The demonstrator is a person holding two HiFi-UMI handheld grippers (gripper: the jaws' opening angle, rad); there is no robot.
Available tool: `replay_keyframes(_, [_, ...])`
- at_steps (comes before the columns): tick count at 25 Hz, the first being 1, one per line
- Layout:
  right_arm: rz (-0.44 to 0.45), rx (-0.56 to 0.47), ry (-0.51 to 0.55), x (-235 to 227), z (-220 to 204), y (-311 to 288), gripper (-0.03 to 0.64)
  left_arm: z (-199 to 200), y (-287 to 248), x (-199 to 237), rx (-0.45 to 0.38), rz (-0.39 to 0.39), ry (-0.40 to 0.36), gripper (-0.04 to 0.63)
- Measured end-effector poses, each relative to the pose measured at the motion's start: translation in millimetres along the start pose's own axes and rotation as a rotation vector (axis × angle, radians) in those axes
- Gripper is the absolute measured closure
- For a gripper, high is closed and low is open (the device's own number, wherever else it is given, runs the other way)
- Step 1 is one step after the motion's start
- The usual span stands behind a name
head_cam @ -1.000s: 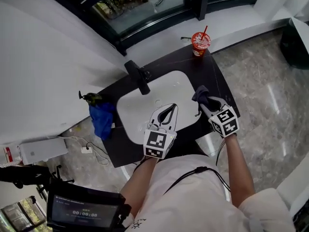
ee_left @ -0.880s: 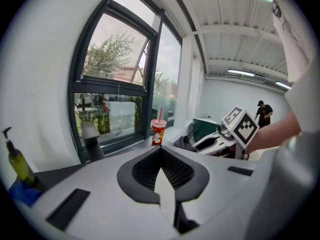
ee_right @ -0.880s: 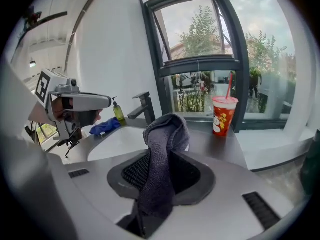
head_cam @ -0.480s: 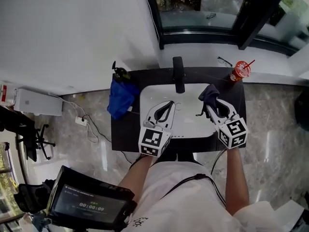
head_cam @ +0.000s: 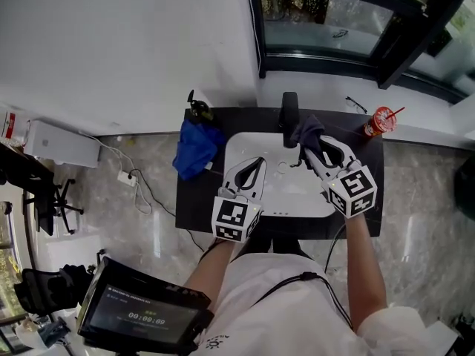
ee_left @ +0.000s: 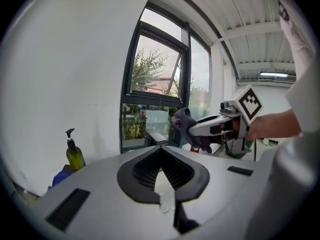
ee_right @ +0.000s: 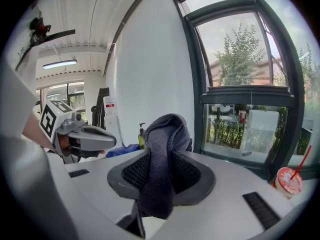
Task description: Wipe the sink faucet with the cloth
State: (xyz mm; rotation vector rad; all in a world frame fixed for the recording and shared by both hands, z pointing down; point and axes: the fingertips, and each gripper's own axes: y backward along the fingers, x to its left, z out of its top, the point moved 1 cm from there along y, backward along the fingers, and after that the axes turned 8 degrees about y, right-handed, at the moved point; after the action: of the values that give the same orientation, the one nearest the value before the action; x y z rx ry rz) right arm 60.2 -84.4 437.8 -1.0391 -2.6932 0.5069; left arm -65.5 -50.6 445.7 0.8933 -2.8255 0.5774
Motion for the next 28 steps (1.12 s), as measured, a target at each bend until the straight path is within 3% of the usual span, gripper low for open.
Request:
replay_keyframes(7, [-0.003,-0.001,0.106,-48,34,-30,0.502,13,-9,-6,-0.016,-0.016,-0.004,0.601])
replay_keyframes(14, [0.092,0.098,0.256,-87,49,-88,0.502,9,-12,-6,-0.004,-0.003,0.007,0.601])
replay_keyframes(28, [0.203,0.203,0.402,-93,42,-137,0.502,6,-14,6,0.011,0.032,0.021,0.601])
